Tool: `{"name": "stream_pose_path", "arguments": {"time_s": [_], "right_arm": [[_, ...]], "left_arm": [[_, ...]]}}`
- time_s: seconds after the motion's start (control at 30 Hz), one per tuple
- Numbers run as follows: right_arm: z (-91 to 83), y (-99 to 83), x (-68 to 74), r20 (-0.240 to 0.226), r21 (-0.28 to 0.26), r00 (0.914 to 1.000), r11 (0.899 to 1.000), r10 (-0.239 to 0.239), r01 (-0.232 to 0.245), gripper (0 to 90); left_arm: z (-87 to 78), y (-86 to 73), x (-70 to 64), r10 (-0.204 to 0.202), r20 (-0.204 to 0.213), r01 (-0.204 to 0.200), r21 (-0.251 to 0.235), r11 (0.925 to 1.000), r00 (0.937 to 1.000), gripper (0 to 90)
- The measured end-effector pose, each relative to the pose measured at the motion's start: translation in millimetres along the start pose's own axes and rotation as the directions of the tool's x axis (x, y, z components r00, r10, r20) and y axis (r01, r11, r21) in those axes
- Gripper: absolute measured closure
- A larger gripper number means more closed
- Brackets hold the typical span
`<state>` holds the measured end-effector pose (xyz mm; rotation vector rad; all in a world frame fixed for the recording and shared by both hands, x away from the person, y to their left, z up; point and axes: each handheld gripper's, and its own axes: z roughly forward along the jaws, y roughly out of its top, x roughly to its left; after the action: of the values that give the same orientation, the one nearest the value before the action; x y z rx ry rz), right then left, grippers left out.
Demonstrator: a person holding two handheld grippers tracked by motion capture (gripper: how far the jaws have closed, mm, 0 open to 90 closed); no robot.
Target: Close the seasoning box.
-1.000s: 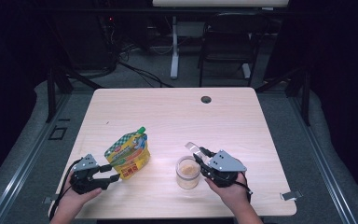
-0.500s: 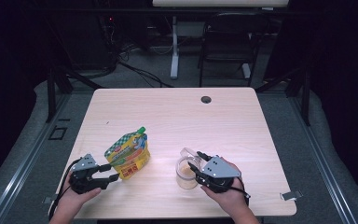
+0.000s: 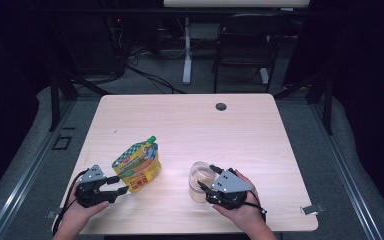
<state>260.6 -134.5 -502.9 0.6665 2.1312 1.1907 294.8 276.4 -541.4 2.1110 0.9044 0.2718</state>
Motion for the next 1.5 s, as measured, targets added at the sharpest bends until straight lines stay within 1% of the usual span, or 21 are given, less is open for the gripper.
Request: {"name": "stream_pose_path", "arguments": {"time_s": [0.17,0.37,0.47,0.53,0.57,0.73,0.87,0.9,0.93,0.97,1.03,1.1,1.13,1.17,1.23,1.3,1.33,1.4,1.47,1.5], "right_arm": [[0.3,-0.4,1.4,-0.004,0.004,1.0,1.0,-0.003,0.003,39.0],[0.2,0.5,5.0,0.007,0.021,0.9995,0.999,-0.031,0.03,38.1],[0.3,0.5,5.9,-0.004,0.021,0.9997,0.999,-0.026,0.026,36.5],[0.0,0.7,7.5,-0.026,0.02,0.9994,0.999,-0.024,0.024,33.7],[0.1,1.2,9.0,-0.037,0.012,0.999,1.0,-0.022,0.023,32.8],[-0.1,2.9,13.2,-0.054,0.01,0.9977,0.999,-0.041,0.041,30.9],[-0.3,2.8,11.9,-0.058,0.008,0.998,1.0,-0.025,0.026,30.9],[-1.0,2.7,9.9,-0.057,-0.002,0.9984,1.0,-0.006,0.006,31.0],[-1.0,2.7,9.9,-0.057,-0.002,0.9984,1.0,-0.006,0.006,31.0],[-2.5,2.7,6.8,-0.051,-0.006,0.9987,1.0,0.009,-0.01,31.0],[-4.5,2.3,2.7,-0.046,-0.007,0.9987,1.0,0.021,-0.021,31.0],[-6.4,1.0,-1.7,-0.033,-0.011,0.9988,0.999,0.035,-0.036,31.0],[-6.4,1.0,-1.7,-0.033,-0.011,0.9988,0.999,0.035,-0.036,31.0],[-9.1,-0.2,-7.5,-0.029,-0.018,0.9979,0.998,0.058,-0.058,31.0],[-11.5,-1.2,-13.0,-0.022,-0.03,0.9957,0.995,0.09,-0.091,31.0],[-14.0,-2.4,-18.5,-0.016,-0.035,0.9936,0.993,0.112,-0.112,31.0],[-15.3,-3.1,-21.2,-0.009,-0.033,0.9936,0.993,0.113,-0.113,31.0],[-16.4,-4.7,-25.8,-0.005,-0.038,0.9911,0.99,0.133,-0.133,31.0],[-17.4,-6.2,-29.6,0.007,-0.044,0.9882,0.987,0.153,-0.153,31.1],[-18.2,-7.1,-31.8,0.011,-0.042,0.9877,0.987,0.156,-0.156,31.1]], "left_arm": [[0.2,0.0,0.1,0.0,-0.001,0.0,0.001,1.0,1.0,45.1],[0.7,-0.2,0.6,0.003,0.001,-0.003,0.002,1.0,1.0,45.1],[1.0,-0.2,0.6,0.003,0.002,-0.003,0.003,1.0,1.0,45.0],[1.2,0.0,0.3,0.005,0.0,-0.005,0.005,1.0,1.0,45.0],[1.5,0.1,-0.1,0.004,0.002,-0.004,0.003,1.0,1.0,45.0],[1.7,0.3,-0.2,0.006,0.003,-0.006,0.008,0.9999,1.0,44.9],[1.5,-0.1,0.2,0.0,0.002,0.0,0.004,1.0,1.0,44.9],[1.2,-0.3,1.0,0.002,0.0,-0.002,0.002,1.0,1.0,44.9],[1.2,-0.3,1.0,0.002,0.0,-0.002,0.002,1.0,1.0,44.9],[-0.6,-0.3,1.9,0.007,-0.005,-0.007,0.009,0.9999,1.0,44.9],[-2.3,-1.2,3.6,-0.006,-0.004,0.006,-0.004,1.0,1.0,44.8],[-3.8,-1.8,5.4,-0.013,-0.009,0.012,-0.013,0.9998,0.9999,44.7],[-3.8,-1.8,5.4,-0.013,-0.009,0.012,-0.013,0.9998,0.9999,44.7],[-4.9,-2.1,6.4,-0.019,-0.007,0.019,-0.014,0.9997,0.9998,44.7],[-5.3,-2.2,7.1,-0.018,-0.011,0.018,-0.012,0.9998,0.9998,44.6],[-6.5,-2.6,8.1,-0.015,-0.014,0.015,-0.009,0.9998,0.9998,44.6],[-7.4,-3.0,9.4,-0.013,-0.017,0.013,-0.011,0.9999,0.9998,44.6],[-10.0,-3.9,12.2,-0.032,-0.02,0.032,-0.023,0.9992,0.9993,44.6],[-12.9,-4.4,15.0,-0.037,-0.029,0.036,-0.026,0.999,0.9989,44.5],[-13.6,-5.0,15.9,-0.045,-0.029,0.044,-0.035,0.9984,0.9986,44.6]]}}
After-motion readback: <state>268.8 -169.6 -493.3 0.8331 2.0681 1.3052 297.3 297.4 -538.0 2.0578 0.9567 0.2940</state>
